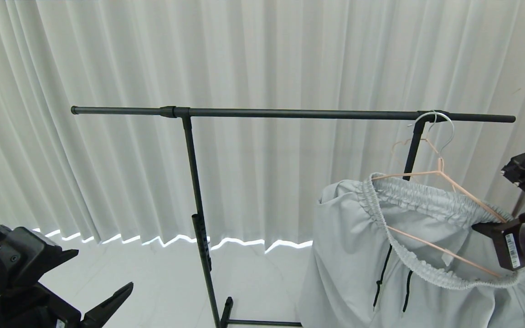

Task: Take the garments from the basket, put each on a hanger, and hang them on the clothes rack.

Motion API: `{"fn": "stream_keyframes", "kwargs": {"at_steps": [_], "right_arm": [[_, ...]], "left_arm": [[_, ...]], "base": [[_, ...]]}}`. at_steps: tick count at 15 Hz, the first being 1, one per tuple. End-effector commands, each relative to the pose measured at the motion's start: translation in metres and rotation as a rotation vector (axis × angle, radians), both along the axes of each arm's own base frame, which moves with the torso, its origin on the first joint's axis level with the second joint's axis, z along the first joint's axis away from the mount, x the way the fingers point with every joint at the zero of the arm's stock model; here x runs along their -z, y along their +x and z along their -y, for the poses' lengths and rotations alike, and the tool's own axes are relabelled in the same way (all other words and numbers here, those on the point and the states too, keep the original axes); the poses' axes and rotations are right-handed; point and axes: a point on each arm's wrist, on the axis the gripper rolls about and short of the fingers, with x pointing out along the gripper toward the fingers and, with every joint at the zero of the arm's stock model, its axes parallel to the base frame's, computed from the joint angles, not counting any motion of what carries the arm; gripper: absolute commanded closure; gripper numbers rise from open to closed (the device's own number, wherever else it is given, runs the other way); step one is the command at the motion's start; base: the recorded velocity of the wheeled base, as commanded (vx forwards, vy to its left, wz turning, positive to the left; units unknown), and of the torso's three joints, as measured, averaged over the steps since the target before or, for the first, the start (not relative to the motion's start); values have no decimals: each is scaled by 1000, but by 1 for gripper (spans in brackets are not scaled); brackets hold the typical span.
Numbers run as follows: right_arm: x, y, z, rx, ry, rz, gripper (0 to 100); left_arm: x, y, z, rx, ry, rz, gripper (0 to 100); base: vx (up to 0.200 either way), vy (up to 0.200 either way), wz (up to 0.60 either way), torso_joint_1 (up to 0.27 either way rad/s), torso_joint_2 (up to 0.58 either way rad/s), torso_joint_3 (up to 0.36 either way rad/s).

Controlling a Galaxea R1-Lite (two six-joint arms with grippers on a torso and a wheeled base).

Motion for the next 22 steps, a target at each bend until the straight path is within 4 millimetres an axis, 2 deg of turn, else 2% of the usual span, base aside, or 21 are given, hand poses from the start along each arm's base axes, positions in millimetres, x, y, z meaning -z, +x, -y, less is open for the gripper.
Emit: {"fn": "stream_keyframes", "kwargs": {"at_steps": [1, 4, 21, 22], "right_arm": [[5, 3, -1, 7, 0, -22, 100], [8, 12, -4, 70, 44, -41, 100], [6, 15, -5, 94, 56, -12, 100], [6, 15, -5, 94, 55, -13, 100]], "left_arm": [[1, 0, 0, 0, 1, -5, 0], [0, 1, 0, 3, 0, -2, 0], [1, 2, 4, 34, 2, -12, 0], [1, 2, 4, 34, 2, -14, 0]], "base": [[0, 0, 0, 0, 0, 0], [0, 0, 0, 0, 0, 0], [200, 0, 0, 2, 3, 1], [0, 0, 0, 0, 0, 0]]}}
